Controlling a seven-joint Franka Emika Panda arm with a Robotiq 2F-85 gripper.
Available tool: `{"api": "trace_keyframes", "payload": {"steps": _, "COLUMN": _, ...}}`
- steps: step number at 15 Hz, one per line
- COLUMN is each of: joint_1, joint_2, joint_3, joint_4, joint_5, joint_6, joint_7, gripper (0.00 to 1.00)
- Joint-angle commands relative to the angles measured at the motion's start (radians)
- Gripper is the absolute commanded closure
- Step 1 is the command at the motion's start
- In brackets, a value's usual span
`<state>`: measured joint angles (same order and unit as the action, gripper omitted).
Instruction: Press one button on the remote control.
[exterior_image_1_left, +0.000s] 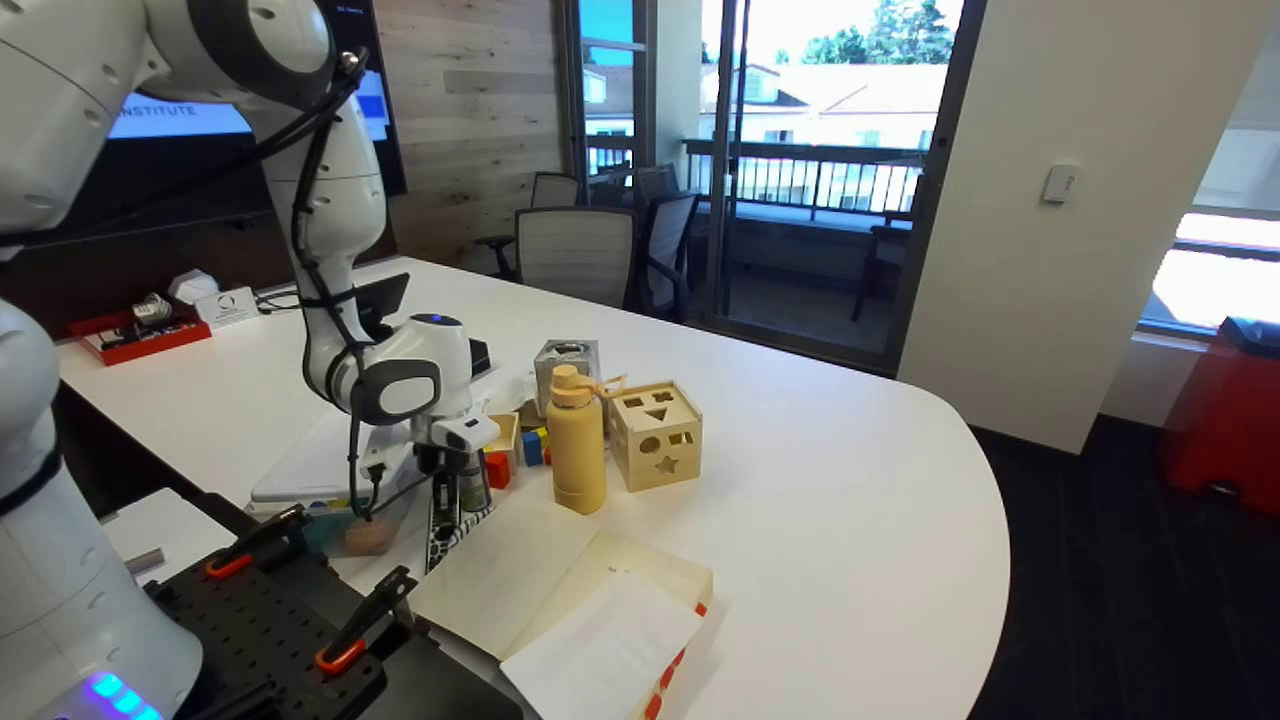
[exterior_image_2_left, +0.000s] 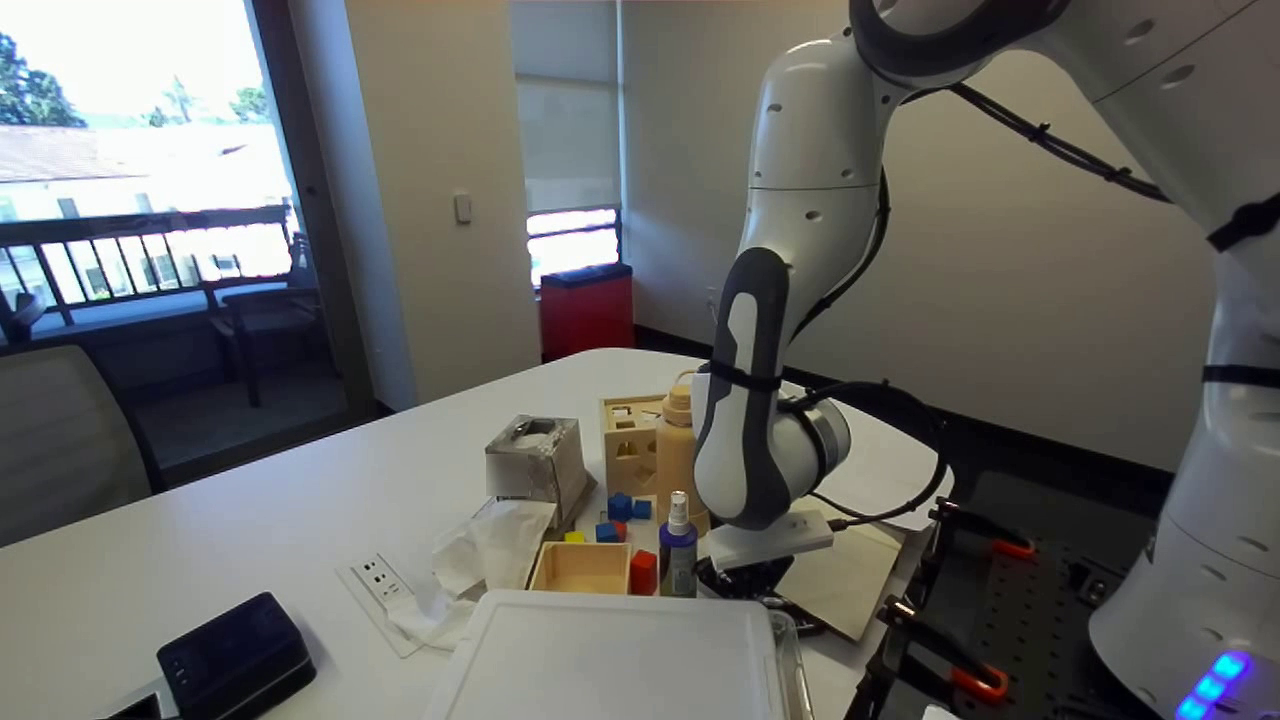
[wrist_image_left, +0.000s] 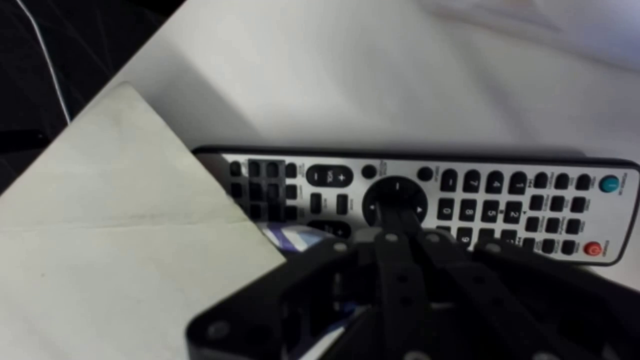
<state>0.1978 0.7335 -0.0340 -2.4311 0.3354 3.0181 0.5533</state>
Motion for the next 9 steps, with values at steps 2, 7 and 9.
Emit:
{"api": "trace_keyframes", "payload": {"steps": 2, "joint_1": -0.052, "joint_2": 0.117, "joint_3": 0.036, "joint_4": 0.064, "joint_5": 0.018, "joint_6": -0.017, "joint_7": -0.024, "gripper": 1.0}}
{"api": "trace_keyframes", "payload": {"steps": 7, "joint_1": -0.077, "joint_2": 0.107, "joint_3": 0.047, "joint_4": 0.064, "joint_5": 0.018, "joint_6": -0.024, "joint_7": -0.028, "gripper": 1.0}}
{"api": "trace_keyframes", "payload": {"steps": 9, "joint_1": -0.079, "joint_2": 0.093, "joint_3": 0.047, "joint_4": 0.054, "joint_5": 0.018, "joint_6": -0.023, "joint_7": -0.027, "gripper": 1.0}}
